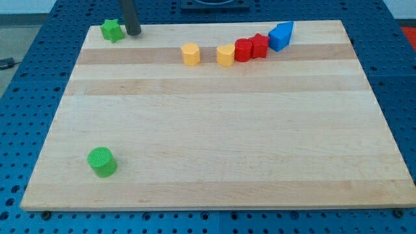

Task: Drag the green circle towards the top

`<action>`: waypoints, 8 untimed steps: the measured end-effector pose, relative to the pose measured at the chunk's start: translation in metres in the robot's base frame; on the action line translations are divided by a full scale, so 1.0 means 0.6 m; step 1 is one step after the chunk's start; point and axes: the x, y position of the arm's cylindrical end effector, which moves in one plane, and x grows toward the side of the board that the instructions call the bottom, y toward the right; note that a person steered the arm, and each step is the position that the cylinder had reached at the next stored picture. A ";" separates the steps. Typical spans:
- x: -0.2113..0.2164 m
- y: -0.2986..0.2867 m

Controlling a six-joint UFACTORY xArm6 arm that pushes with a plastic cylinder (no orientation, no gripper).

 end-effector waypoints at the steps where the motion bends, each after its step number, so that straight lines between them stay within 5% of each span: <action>1: -0.004 -0.025; 3: 0.004 -0.032; 4: 0.088 0.050; 6: 0.388 -0.110; 7: 0.564 -0.132; 8: 0.671 -0.048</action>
